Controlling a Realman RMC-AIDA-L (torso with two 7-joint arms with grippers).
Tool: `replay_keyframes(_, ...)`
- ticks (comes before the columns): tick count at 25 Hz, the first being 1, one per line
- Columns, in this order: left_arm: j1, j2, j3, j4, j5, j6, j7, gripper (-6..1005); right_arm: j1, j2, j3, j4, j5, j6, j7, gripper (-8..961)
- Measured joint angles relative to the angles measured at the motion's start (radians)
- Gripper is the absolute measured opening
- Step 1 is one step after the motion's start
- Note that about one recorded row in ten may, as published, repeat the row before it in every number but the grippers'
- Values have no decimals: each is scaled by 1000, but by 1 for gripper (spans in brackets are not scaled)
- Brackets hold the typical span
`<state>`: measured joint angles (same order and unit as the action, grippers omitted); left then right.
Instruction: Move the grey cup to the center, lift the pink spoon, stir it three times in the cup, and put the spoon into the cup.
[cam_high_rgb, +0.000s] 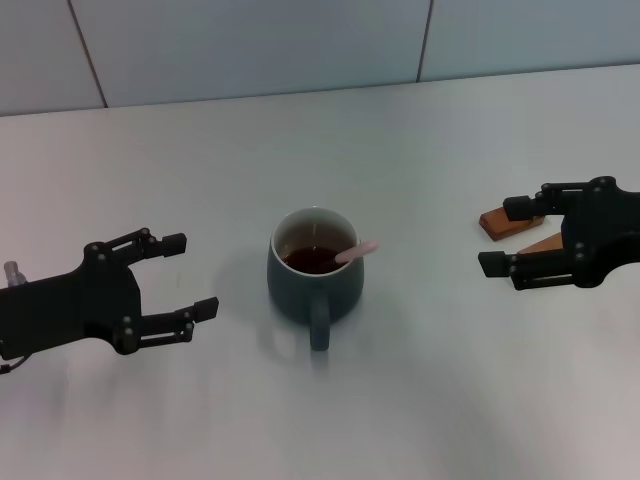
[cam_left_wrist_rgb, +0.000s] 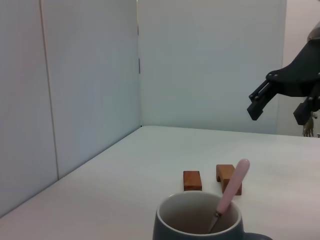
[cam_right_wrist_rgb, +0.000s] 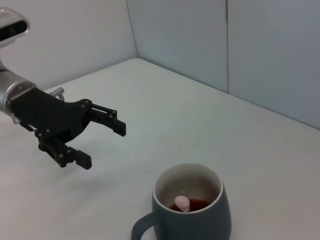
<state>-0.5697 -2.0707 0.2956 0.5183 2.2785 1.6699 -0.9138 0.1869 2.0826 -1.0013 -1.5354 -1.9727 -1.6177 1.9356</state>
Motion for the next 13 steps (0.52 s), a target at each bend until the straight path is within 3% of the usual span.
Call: replay_keyframes(13, -4, 0, 5, 3, -1, 1, 1, 863, 12, 2, -23, 11, 0, 5, 5, 794)
